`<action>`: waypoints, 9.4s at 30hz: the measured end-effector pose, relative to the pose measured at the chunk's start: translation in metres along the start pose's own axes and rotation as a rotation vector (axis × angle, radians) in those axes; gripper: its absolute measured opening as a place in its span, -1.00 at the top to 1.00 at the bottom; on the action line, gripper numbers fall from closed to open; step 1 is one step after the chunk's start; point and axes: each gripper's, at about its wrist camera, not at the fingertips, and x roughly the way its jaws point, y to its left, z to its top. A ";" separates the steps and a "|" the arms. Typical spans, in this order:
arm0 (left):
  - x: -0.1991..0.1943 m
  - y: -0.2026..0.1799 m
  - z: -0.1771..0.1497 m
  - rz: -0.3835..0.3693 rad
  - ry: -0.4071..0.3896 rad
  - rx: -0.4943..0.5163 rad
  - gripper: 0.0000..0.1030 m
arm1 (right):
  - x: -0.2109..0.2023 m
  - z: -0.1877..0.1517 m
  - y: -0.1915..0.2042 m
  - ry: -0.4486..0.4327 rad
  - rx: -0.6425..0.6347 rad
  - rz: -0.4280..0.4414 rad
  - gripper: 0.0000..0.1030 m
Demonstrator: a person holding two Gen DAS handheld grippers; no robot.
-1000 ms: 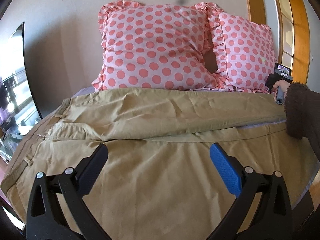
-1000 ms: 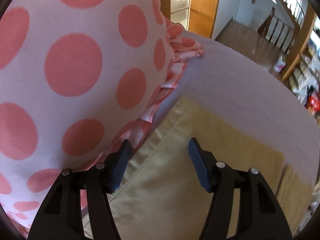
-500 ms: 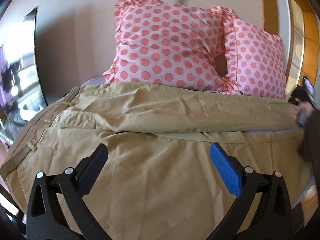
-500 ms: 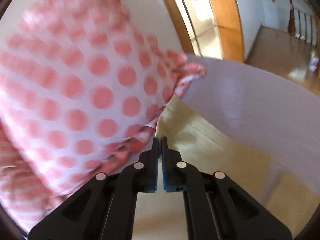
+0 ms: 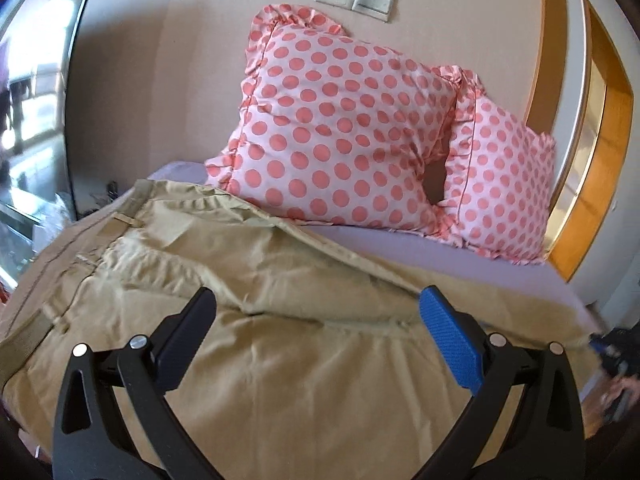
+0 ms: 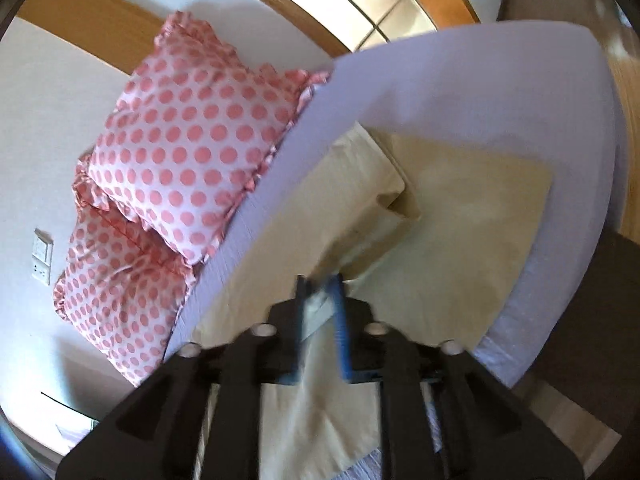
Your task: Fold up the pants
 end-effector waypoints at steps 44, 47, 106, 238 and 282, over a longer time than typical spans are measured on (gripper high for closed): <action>-0.069 0.061 -0.066 0.083 0.099 -0.226 0.84 | -0.050 0.012 -0.046 -0.201 0.045 0.126 0.96; -0.073 0.068 -0.104 0.085 0.139 -0.288 0.84 | -0.041 0.007 -0.059 -0.175 0.064 0.087 0.96; -0.112 0.075 -0.162 -0.005 0.016 -0.229 -0.61 | 0.023 -0.271 0.191 0.442 -0.926 0.539 -0.57; 0.043 -0.006 -0.046 -0.313 0.459 -0.015 -0.36 | 0.096 -0.115 0.124 0.435 -0.570 0.286 -0.09; 0.128 -0.039 0.040 -0.206 0.339 0.088 0.29 | 0.157 -0.044 0.203 0.402 -0.541 0.284 -0.43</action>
